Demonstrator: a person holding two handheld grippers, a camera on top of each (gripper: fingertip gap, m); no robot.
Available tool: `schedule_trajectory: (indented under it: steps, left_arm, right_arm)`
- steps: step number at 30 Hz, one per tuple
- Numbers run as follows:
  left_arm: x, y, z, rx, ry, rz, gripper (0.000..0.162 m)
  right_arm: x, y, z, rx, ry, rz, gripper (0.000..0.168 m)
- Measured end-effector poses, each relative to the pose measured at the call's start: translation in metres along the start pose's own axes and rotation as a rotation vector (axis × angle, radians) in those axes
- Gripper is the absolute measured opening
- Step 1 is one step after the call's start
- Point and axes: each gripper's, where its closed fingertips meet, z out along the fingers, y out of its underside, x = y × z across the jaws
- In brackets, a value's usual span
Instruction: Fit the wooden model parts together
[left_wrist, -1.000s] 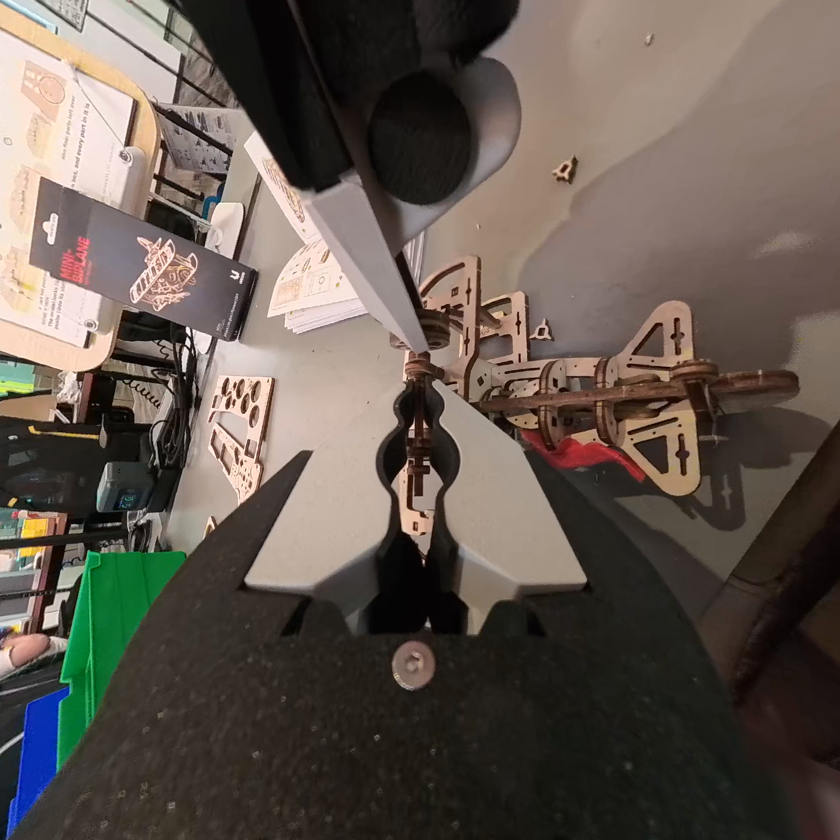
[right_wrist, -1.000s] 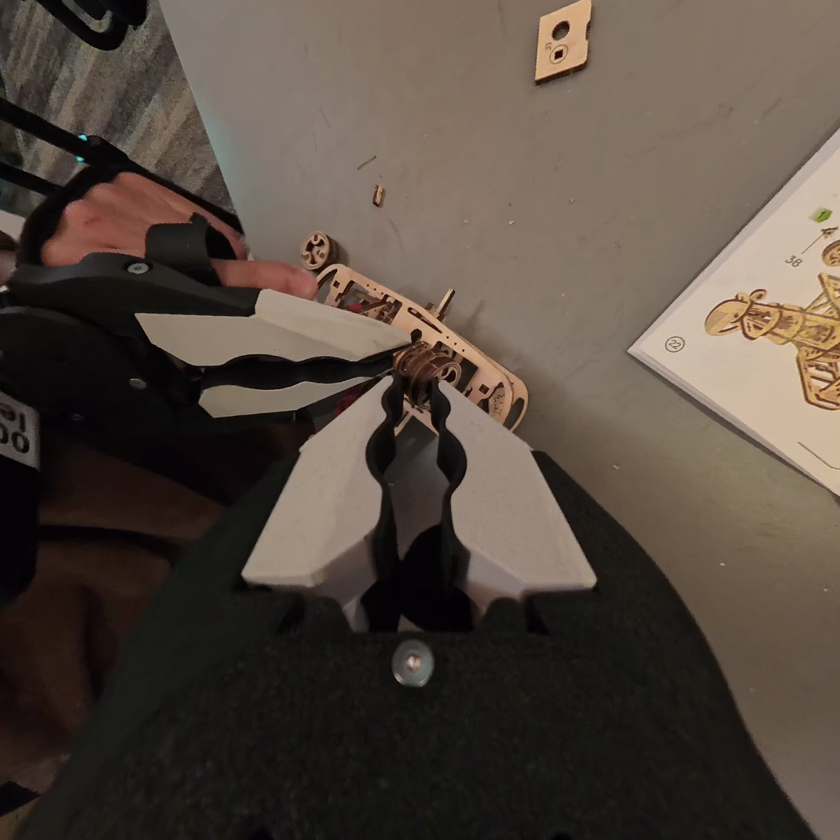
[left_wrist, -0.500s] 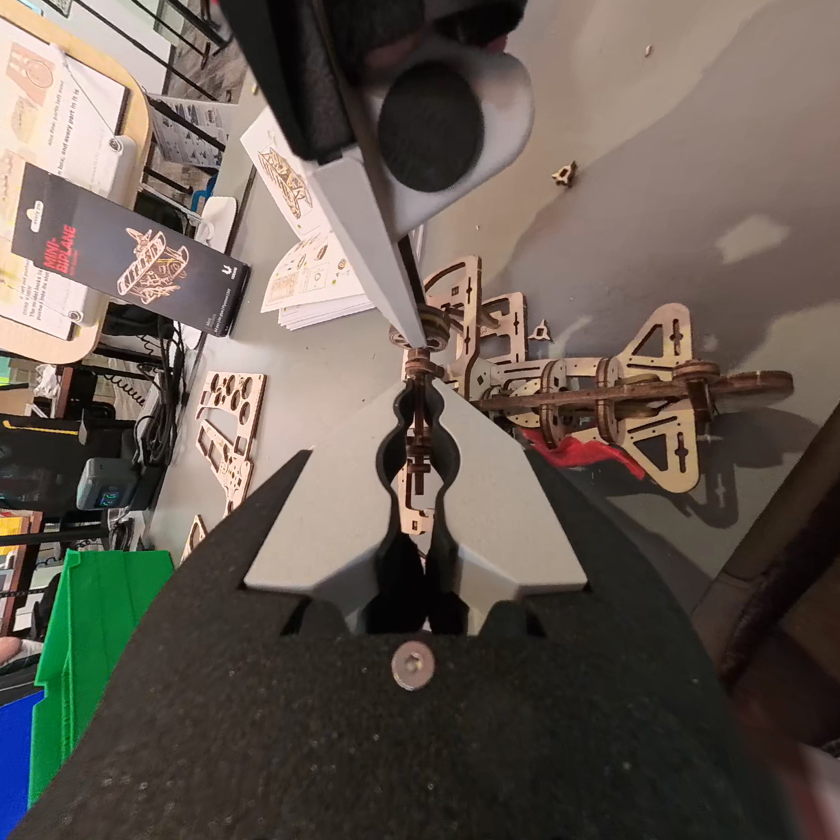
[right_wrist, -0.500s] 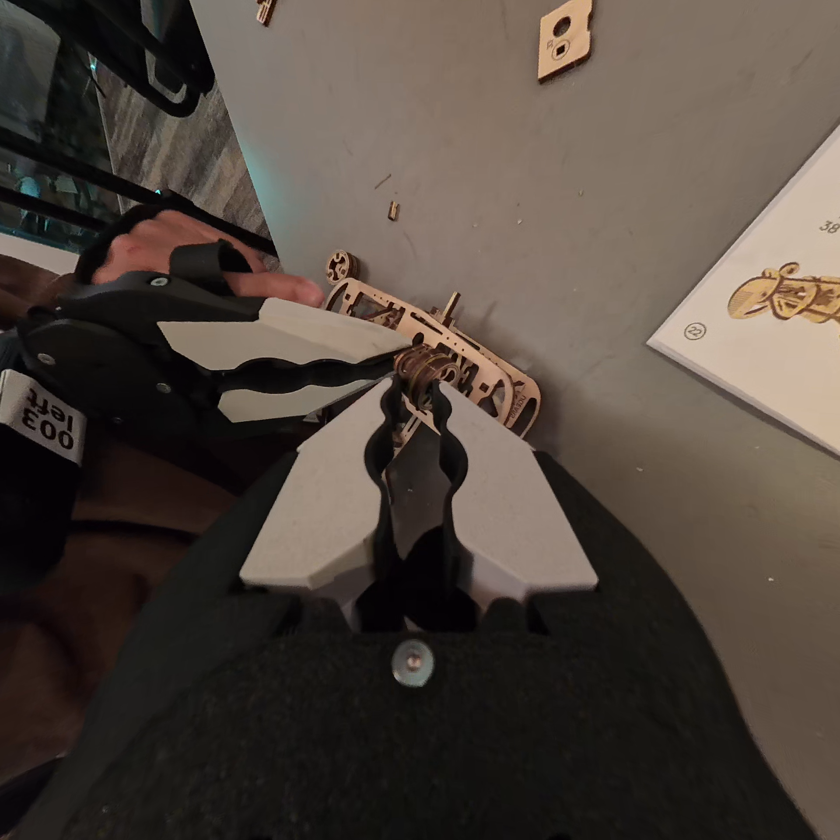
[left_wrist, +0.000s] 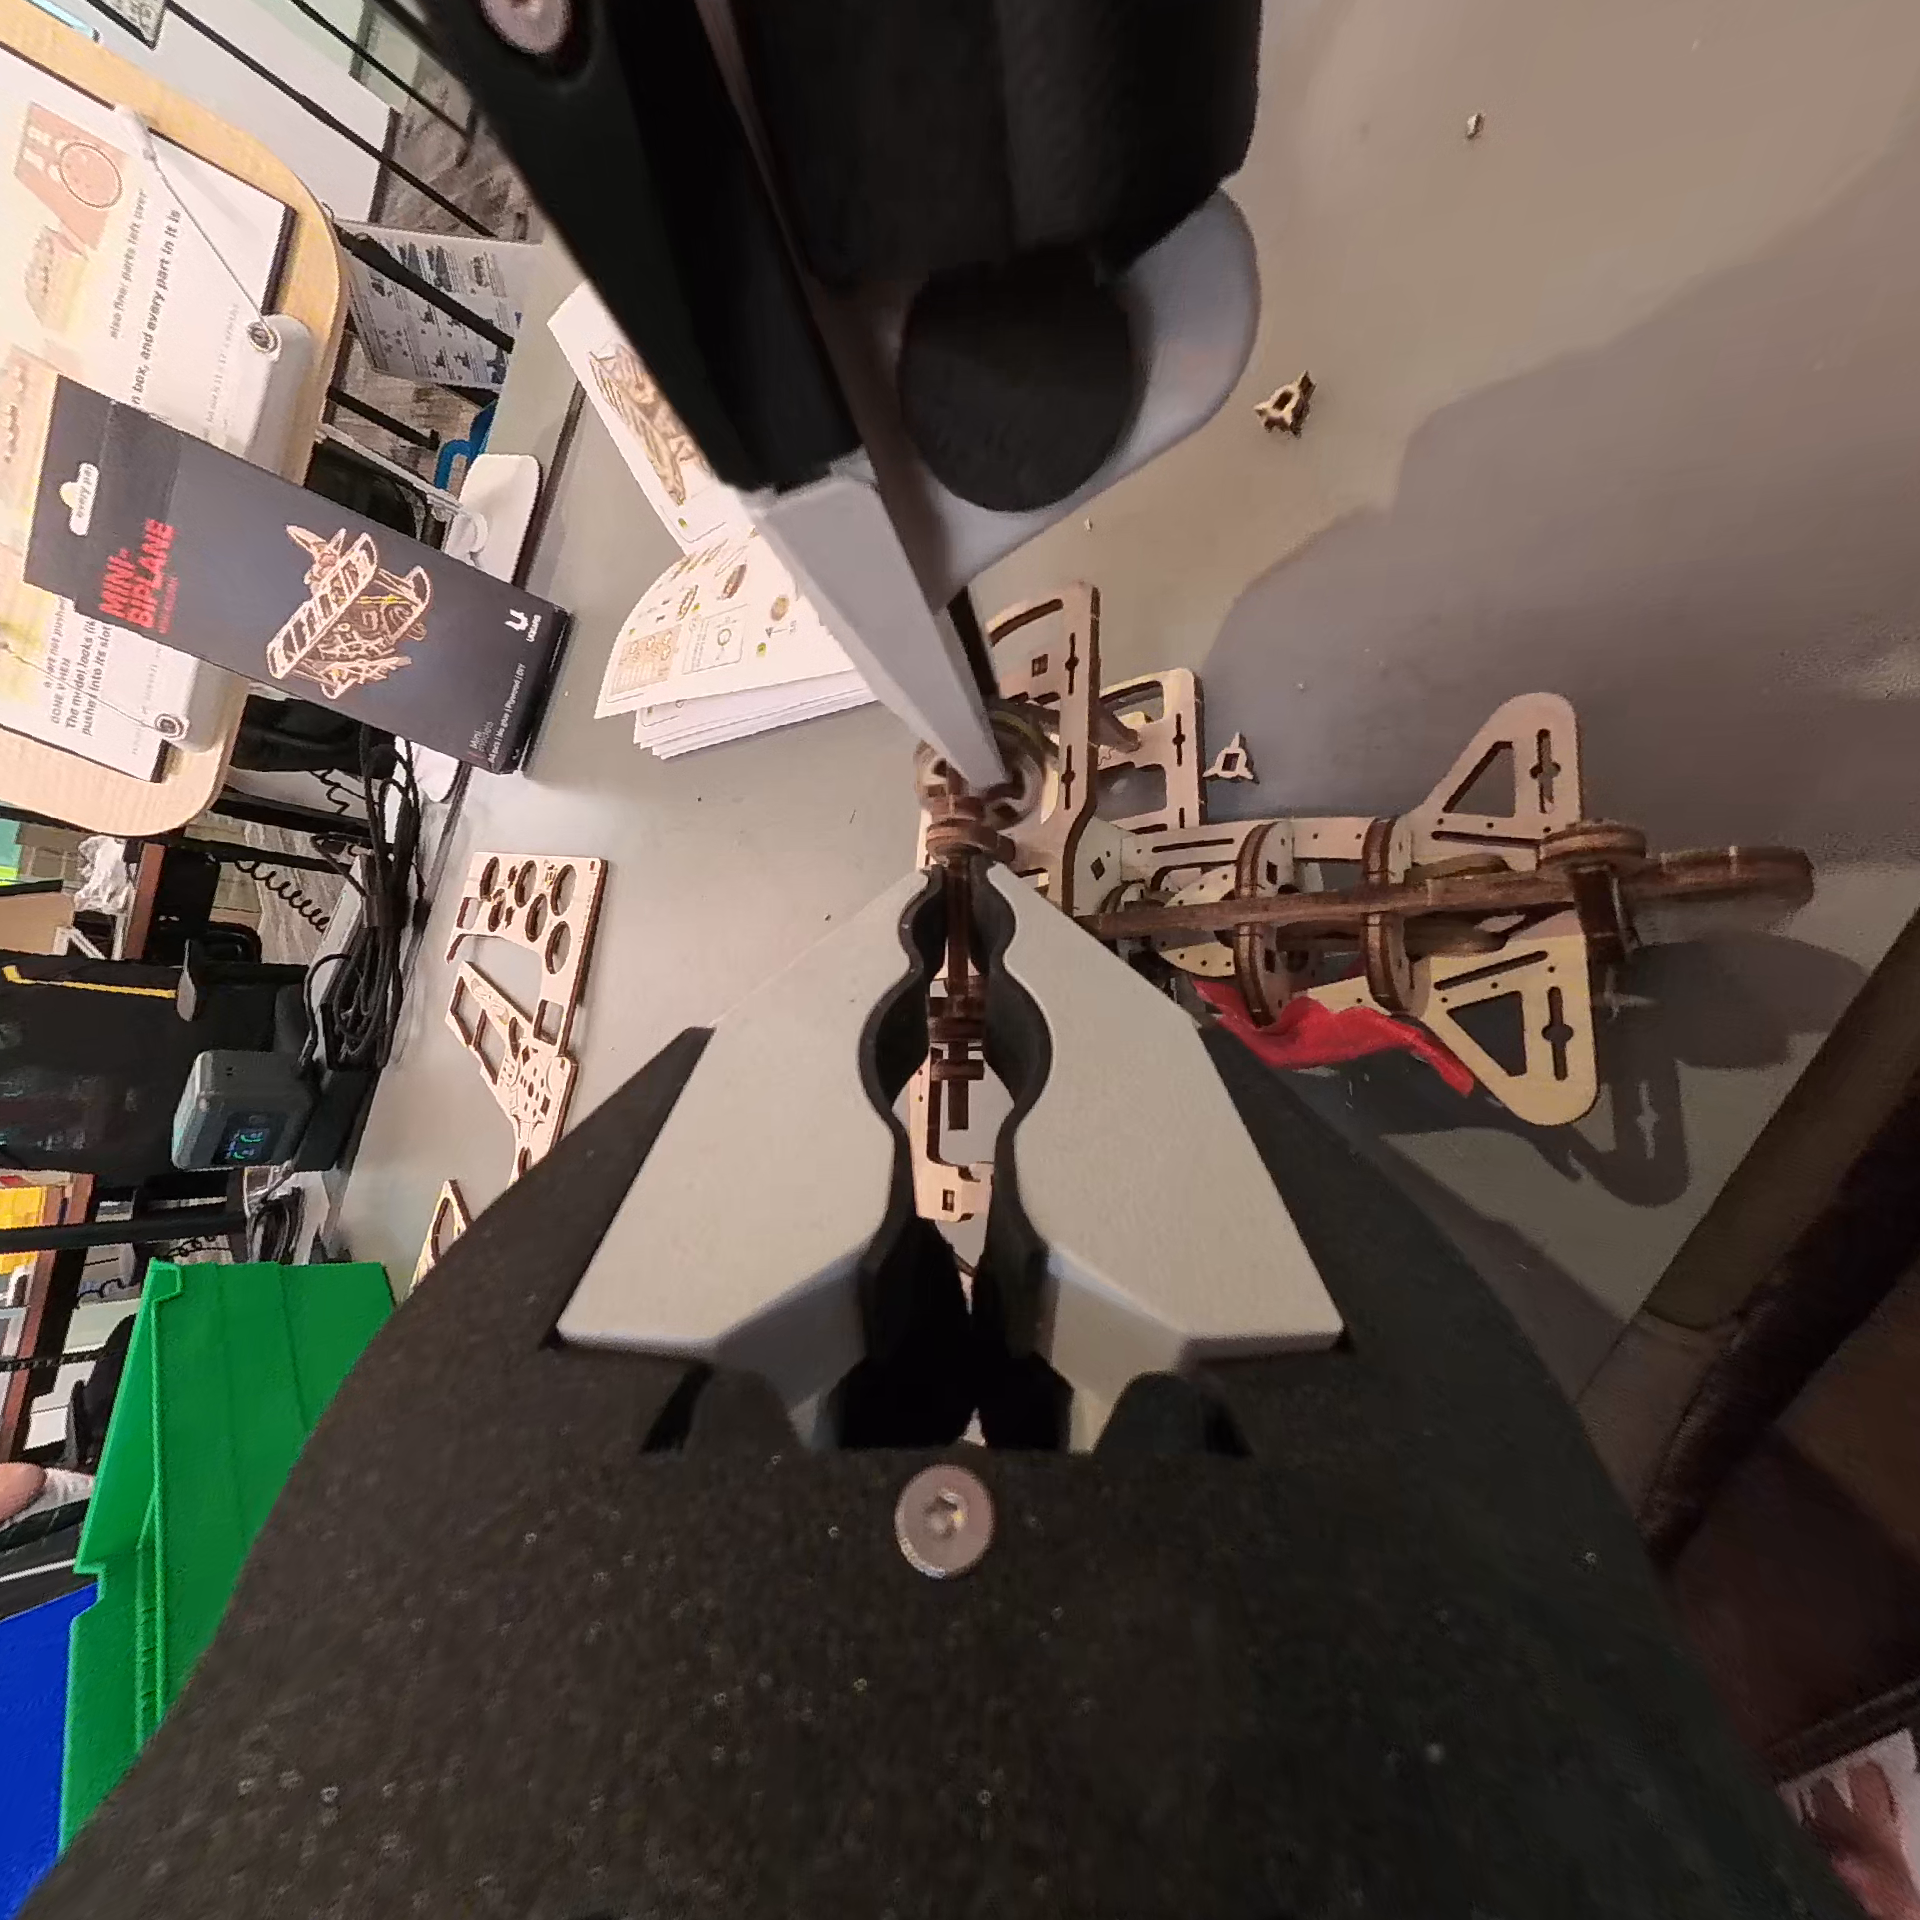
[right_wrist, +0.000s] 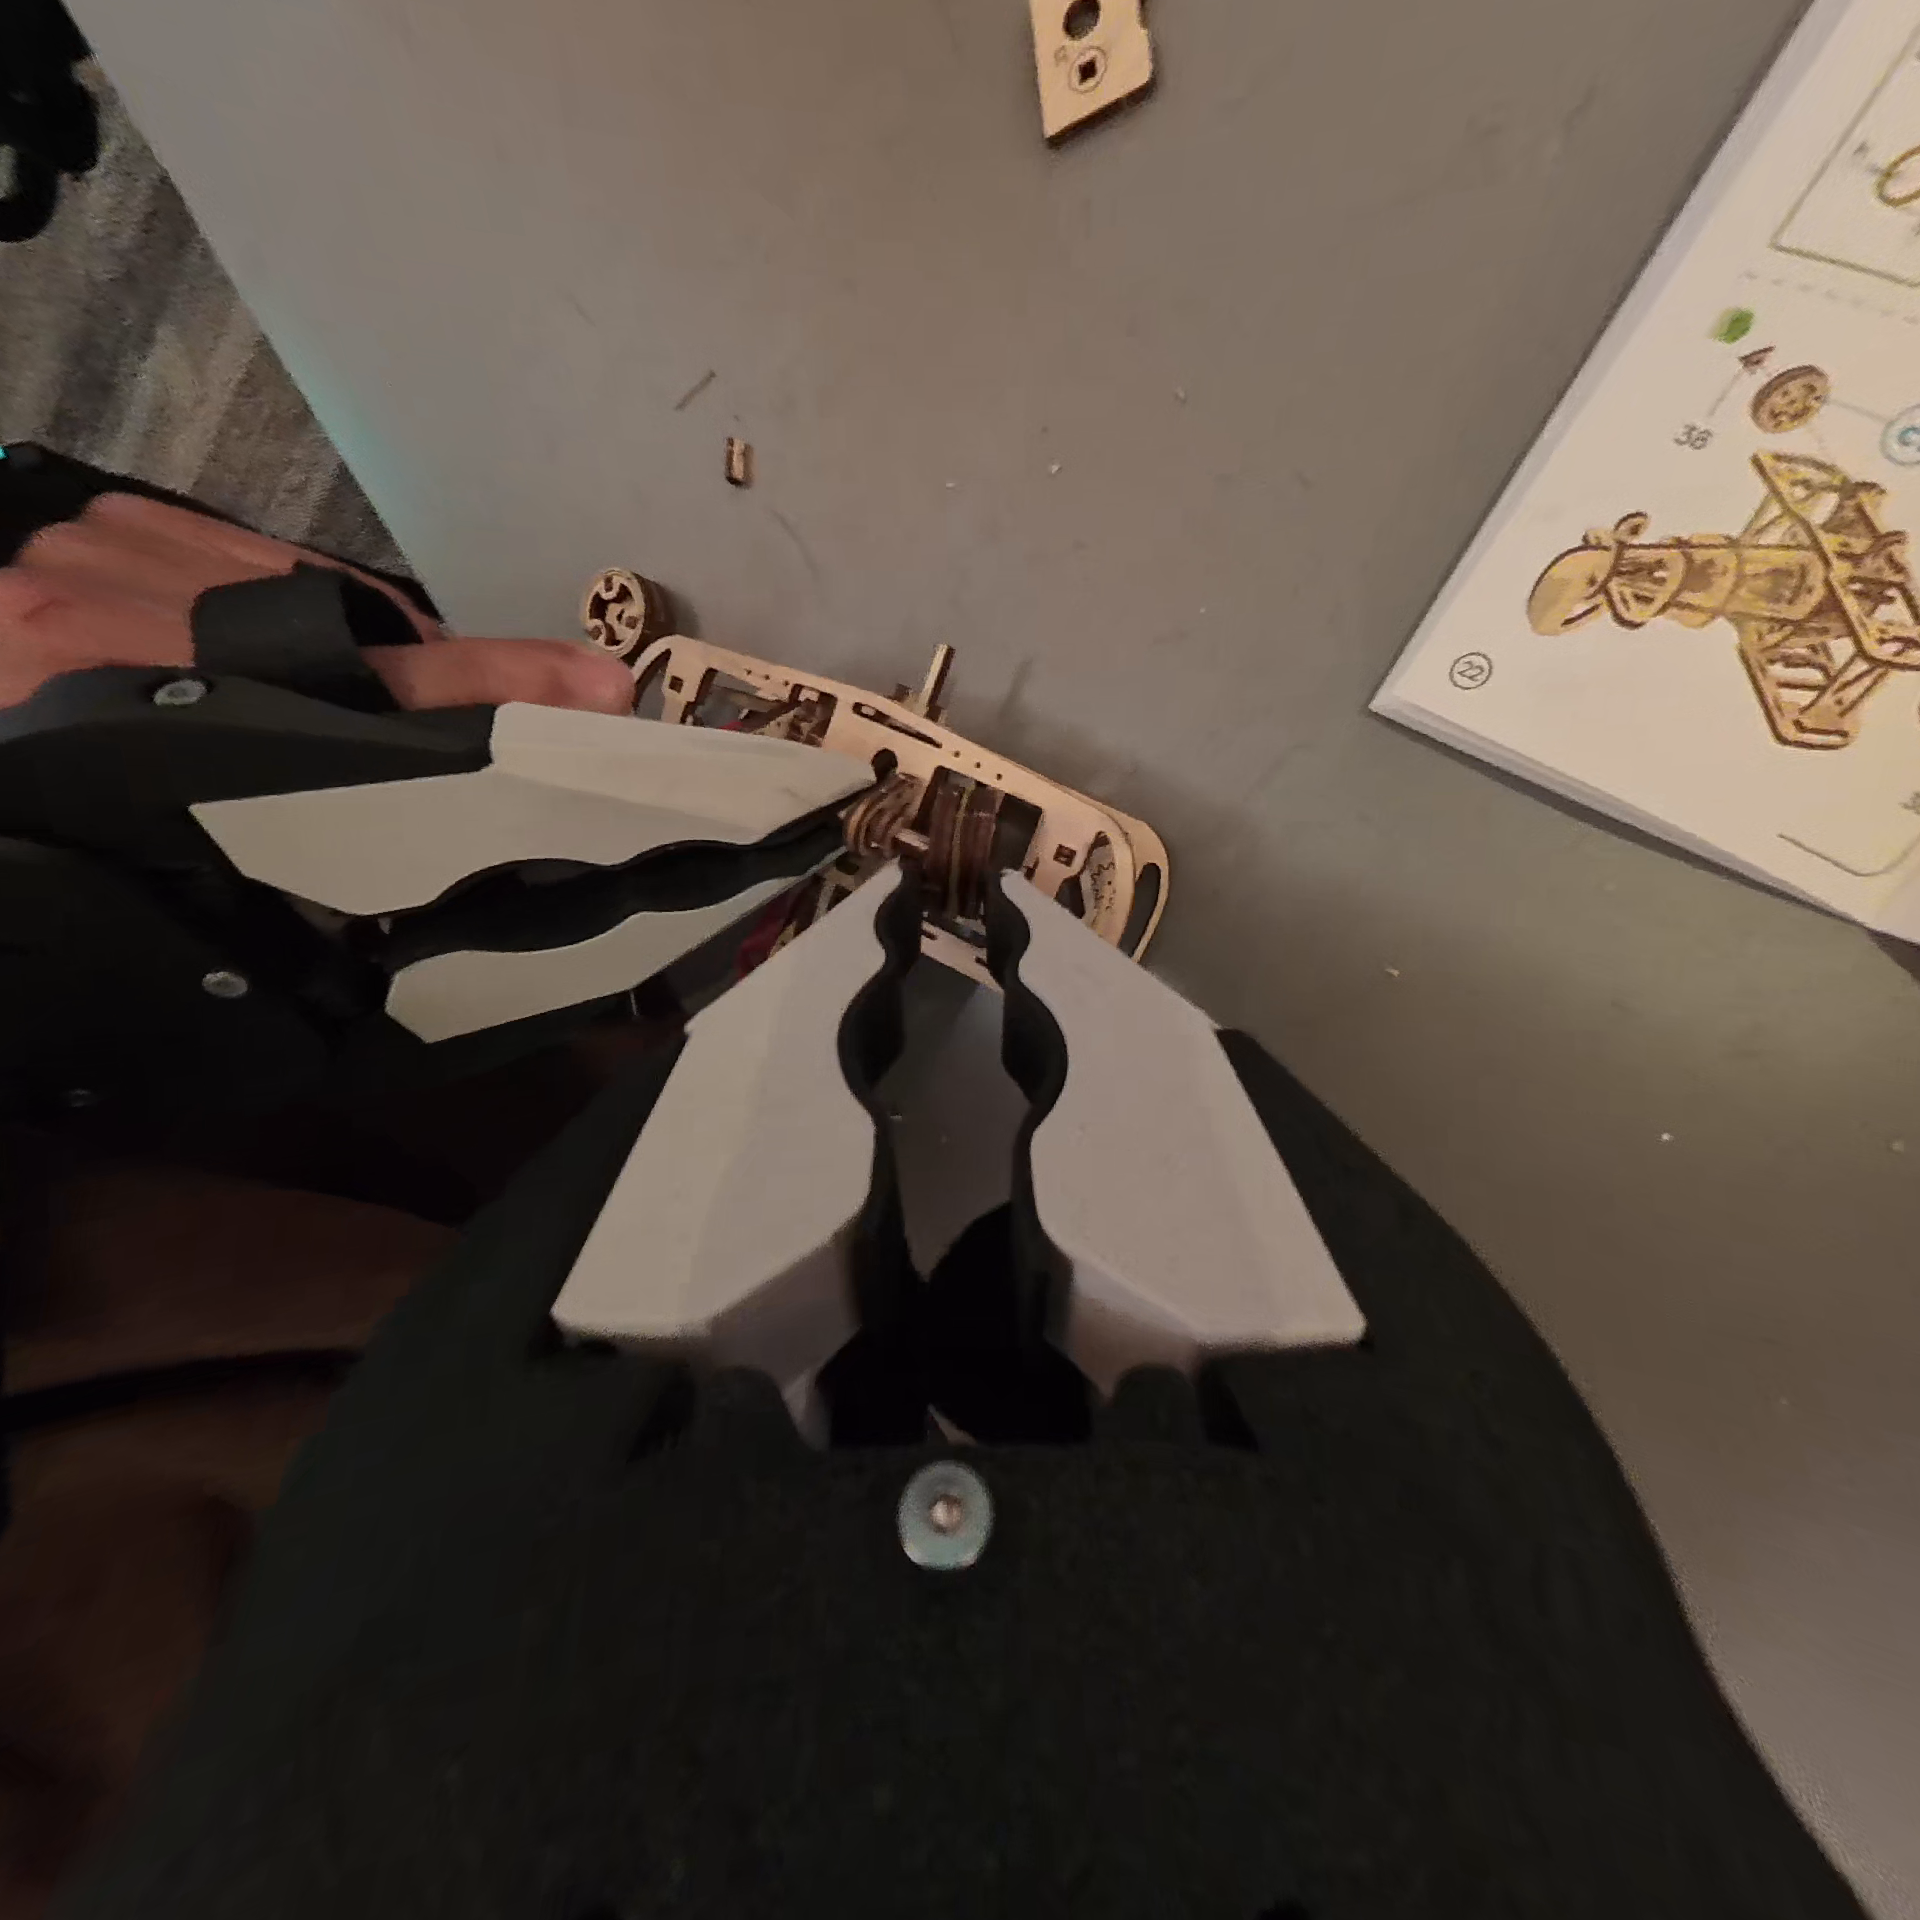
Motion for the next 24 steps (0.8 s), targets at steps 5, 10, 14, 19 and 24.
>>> schedule_trajectory:
  steps: [5,10,14,19,24]
  left_arm:
    - [-0.0002,0.0000,0.0000,-0.001,0.003,-0.007,0.000]
    - [0.0000,-0.0001,-0.0002,0.000,0.003,-0.008,0.000]
    - [0.0005,-0.0009,0.0000,0.001,0.003,-0.015,0.000]
    - [0.0011,-0.0020,-0.0003,-0.001,0.003,-0.029,0.000]
    - [0.0012,-0.0025,0.0000,-0.001,-0.007,-0.021,0.000]
  right_arm:
    - [0.0025,-0.0007,-0.0045,-0.010,0.144,0.016,0.010]
    - [-0.0022,-0.0016,-0.0055,-0.034,0.262,0.001,0.010]
    - [-0.0029,-0.0022,-0.0074,-0.032,0.323,0.015,0.010]
    - [-0.0031,-0.0012,-0.0087,-0.010,0.414,-0.019,0.010]
    - [-0.0031,-0.0005,-0.0081,0.035,0.404,0.025,0.010]
